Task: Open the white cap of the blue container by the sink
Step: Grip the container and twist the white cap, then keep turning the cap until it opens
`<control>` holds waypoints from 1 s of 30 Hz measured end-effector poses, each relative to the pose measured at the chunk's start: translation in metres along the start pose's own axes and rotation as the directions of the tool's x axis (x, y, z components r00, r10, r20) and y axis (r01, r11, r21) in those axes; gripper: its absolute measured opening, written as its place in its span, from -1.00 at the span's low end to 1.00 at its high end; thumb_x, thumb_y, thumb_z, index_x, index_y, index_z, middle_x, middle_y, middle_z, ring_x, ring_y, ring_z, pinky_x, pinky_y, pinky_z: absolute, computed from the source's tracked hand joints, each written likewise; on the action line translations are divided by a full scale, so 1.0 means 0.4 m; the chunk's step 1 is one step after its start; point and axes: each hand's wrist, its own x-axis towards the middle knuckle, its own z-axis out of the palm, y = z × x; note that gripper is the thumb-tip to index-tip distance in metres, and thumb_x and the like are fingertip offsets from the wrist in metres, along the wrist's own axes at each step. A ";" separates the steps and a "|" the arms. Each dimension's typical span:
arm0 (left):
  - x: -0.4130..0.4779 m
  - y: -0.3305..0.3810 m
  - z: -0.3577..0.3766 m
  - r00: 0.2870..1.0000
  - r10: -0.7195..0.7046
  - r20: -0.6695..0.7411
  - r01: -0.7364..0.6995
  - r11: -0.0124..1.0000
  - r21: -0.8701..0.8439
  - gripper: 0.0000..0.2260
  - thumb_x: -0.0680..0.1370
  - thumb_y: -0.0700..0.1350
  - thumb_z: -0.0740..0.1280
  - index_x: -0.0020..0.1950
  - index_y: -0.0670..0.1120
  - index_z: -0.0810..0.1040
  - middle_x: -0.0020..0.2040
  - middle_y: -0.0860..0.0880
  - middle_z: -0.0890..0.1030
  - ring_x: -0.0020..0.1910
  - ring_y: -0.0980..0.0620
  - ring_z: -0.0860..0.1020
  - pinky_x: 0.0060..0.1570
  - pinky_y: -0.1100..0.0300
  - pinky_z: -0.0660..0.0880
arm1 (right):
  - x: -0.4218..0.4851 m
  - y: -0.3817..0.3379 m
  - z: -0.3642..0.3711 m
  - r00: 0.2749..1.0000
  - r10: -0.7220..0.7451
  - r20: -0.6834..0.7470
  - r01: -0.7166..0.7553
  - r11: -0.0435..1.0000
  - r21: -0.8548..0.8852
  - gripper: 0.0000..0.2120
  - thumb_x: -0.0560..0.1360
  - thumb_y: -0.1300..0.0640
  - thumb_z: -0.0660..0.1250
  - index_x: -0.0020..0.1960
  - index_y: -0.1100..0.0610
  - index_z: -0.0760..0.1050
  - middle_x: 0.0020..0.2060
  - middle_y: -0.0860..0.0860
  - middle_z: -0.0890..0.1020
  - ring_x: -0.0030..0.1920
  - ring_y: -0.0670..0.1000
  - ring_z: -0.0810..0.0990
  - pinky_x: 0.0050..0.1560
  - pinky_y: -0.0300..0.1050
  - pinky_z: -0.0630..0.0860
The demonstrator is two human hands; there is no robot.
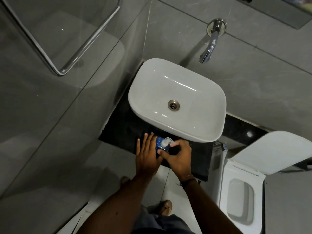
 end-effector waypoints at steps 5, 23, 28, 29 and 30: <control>-0.001 -0.005 -0.002 1.000 0.006 0.014 -0.007 1.000 0.011 -0.46 0.61 0.09 0.25 0.50 -0.20 0.42 0.50 -0.16 0.47 0.58 -0.13 0.30 0.54 -0.24 0.21 | -0.001 0.012 0.015 0.993 -0.039 0.113 0.032 0.997 0.067 -0.46 0.36 -0.04 0.60 0.32 -0.08 0.60 0.22 -0.07 0.61 0.33 0.07 0.56 0.43 0.13 0.50; 0.003 0.002 -0.007 1.000 0.007 0.003 -0.007 1.000 0.006 -0.46 0.61 0.09 0.22 0.50 -0.20 0.43 0.50 -0.16 0.48 0.57 -0.14 0.32 0.52 -0.25 0.24 | 0.025 0.000 -0.013 0.996 -0.008 0.088 0.016 0.995 -0.096 -0.55 0.15 -0.20 0.68 -0.09 -0.05 0.62 -0.07 -0.09 0.63 0.06 0.01 0.53 0.06 -0.23 0.43; 0.004 -0.004 -0.006 1.000 0.006 0.015 -0.006 1.000 -0.008 -0.43 0.67 0.19 0.12 0.50 -0.20 0.42 0.50 -0.16 0.48 0.58 -0.14 0.30 0.54 -0.25 0.22 | 0.006 0.010 -0.016 0.982 -0.011 0.190 0.022 0.998 -0.056 -0.18 0.13 -0.27 0.68 0.31 -0.09 0.53 0.26 -0.08 0.55 0.32 -0.03 0.44 0.32 -0.14 0.47; 0.002 -0.005 -0.005 1.000 0.010 0.017 -0.010 1.000 -0.004 -0.44 0.66 0.18 0.17 0.50 -0.20 0.42 0.50 -0.16 0.48 0.58 -0.14 0.29 0.54 -0.24 0.22 | 0.009 0.009 -0.013 0.973 -0.018 0.232 0.034 0.997 -0.063 -0.14 0.15 -0.30 0.67 0.38 -0.10 0.51 0.32 -0.07 0.54 0.38 -0.01 0.43 0.42 -0.07 0.45; 0.001 -0.004 -0.004 1.000 0.009 0.012 -0.009 1.000 -0.001 -0.45 0.65 0.15 0.21 0.50 -0.20 0.42 0.49 -0.16 0.49 0.58 -0.13 0.29 0.53 -0.24 0.22 | 0.016 0.010 -0.010 0.973 -0.032 0.230 0.049 0.996 -0.072 -0.22 0.16 -0.30 0.67 0.31 -0.11 0.57 0.27 -0.06 0.59 0.35 0.03 0.49 0.42 0.05 0.49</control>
